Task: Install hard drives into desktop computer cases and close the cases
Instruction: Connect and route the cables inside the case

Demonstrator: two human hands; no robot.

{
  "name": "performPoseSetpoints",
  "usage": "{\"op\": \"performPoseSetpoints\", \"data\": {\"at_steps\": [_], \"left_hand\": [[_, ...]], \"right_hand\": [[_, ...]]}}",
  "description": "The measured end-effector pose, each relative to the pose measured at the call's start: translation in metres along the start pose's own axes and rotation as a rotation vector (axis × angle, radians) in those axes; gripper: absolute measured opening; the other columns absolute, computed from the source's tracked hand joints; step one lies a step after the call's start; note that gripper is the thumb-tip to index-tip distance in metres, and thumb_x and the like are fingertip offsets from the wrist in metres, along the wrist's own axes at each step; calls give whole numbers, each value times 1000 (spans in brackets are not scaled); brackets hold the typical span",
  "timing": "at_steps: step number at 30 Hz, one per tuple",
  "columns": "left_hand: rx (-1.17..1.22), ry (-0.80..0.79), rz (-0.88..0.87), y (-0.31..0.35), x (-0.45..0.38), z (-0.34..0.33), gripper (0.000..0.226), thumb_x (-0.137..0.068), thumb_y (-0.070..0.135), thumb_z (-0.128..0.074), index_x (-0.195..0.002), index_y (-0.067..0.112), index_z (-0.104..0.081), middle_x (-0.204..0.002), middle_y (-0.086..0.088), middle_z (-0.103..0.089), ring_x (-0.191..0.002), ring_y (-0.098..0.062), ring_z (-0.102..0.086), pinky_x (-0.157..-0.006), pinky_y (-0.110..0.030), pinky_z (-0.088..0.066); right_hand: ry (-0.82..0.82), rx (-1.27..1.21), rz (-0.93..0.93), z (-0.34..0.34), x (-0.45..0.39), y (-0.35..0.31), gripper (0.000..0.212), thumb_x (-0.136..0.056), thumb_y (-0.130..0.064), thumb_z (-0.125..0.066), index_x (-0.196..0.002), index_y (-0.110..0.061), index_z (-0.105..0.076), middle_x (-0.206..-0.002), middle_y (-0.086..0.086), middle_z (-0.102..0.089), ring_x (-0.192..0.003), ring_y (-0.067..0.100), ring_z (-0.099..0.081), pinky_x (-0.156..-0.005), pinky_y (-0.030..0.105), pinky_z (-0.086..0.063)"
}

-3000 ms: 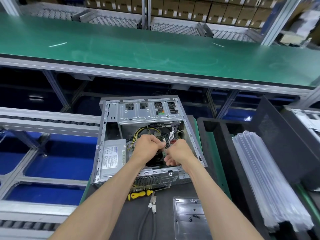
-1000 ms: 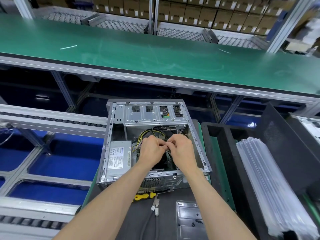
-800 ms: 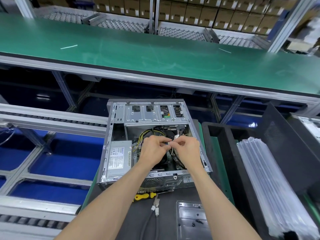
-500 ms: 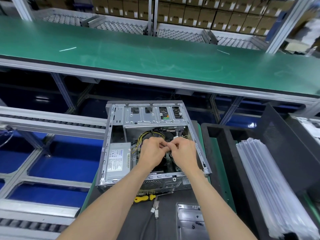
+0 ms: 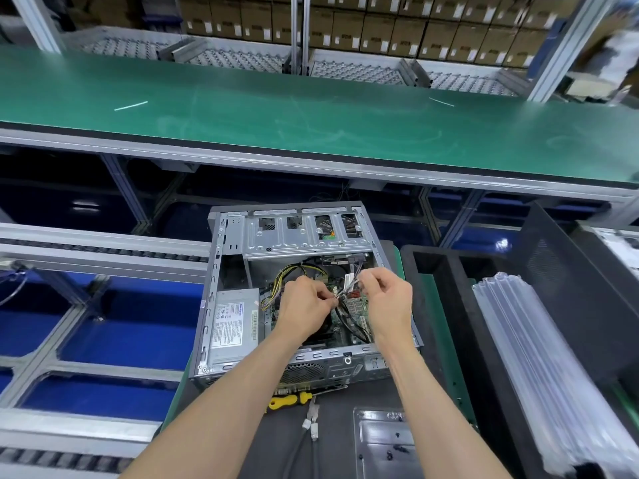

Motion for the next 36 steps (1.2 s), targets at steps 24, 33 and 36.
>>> {"op": "performPoseSetpoints", "data": {"at_steps": [24, 33, 36], "left_hand": [[-145, -23, -131, 15, 8, 0, 25, -88, 26, -75, -70, 29, -59, -81, 7, -70, -89, -26, -63, -94, -44, -46], [-88, -88, -117, 18, 10, -1, 23, -86, 29, -79, -72, 21, -62, -75, 4, -69, -82, -24, -64, -96, -51, -47], [-118, -111, -144, 22, 15, -2, 18, -90, 26, -74, -80, 16, -63, -81, -2, -71, -87, -28, -64, -96, -52, -47]], "right_hand": [[-382, 343, -515, -25, 3, 17, 21, -83, 3, -48, -79, 8, -67, -52, 14, -64, -39, 16, -49, -39, 21, -34], [-407, 497, -342, -21, 6, 5, 24, -86, -1, -48, -81, 3, -72, -53, 11, -66, -43, 16, -53, -46, 24, -43], [-377, 523, -297, -9, 10, -4, 21, -88, -4, -56, -80, 1, -74, -58, 13, -69, -47, 16, -55, -49, 28, -53]]}}
Point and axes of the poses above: each hand's wrist, its own x-axis away from the middle knuckle, its own z-axis out of the back of the hand, y = z × x, the point moved 7 cm from there along -x, towards the middle knuckle
